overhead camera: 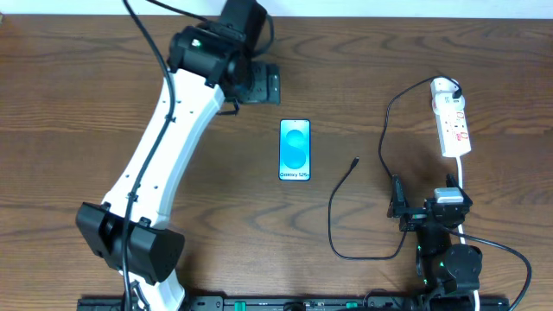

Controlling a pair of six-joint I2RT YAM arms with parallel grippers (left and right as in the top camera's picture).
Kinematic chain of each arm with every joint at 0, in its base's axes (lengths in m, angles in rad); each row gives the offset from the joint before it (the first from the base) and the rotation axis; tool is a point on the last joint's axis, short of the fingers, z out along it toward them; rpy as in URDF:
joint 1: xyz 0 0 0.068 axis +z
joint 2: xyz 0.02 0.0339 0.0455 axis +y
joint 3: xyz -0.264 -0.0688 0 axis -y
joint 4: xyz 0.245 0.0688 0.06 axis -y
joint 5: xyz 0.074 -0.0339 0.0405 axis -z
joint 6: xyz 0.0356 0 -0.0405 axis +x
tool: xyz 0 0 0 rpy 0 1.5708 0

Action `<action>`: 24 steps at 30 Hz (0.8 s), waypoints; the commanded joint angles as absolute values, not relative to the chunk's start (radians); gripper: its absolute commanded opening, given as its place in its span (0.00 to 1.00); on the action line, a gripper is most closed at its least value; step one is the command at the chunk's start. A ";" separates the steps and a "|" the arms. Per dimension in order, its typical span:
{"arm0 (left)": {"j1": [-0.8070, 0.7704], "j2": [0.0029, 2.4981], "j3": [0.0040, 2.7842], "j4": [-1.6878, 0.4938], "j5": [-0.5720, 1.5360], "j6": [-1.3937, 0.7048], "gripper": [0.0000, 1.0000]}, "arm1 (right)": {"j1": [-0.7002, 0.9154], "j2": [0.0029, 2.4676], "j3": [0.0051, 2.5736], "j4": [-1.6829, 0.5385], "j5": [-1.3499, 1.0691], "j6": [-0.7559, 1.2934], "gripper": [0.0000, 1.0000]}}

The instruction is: Plug charger to phone and switch on socket

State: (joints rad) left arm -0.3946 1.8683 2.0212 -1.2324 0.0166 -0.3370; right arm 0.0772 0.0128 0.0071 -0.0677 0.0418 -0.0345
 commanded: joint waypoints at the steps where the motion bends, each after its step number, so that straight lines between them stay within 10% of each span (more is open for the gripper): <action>1: -0.376 1.870 2.037 -1.237 0.010 -0.319 0.98 | 0.082 0.008 0.006 -0.072 0.049 -0.042 0.99; 24: -0.377 2.073 2.033 -1.246 0.018 -0.319 0.98 | 0.082 0.008 0.006 -0.071 0.049 -0.042 0.99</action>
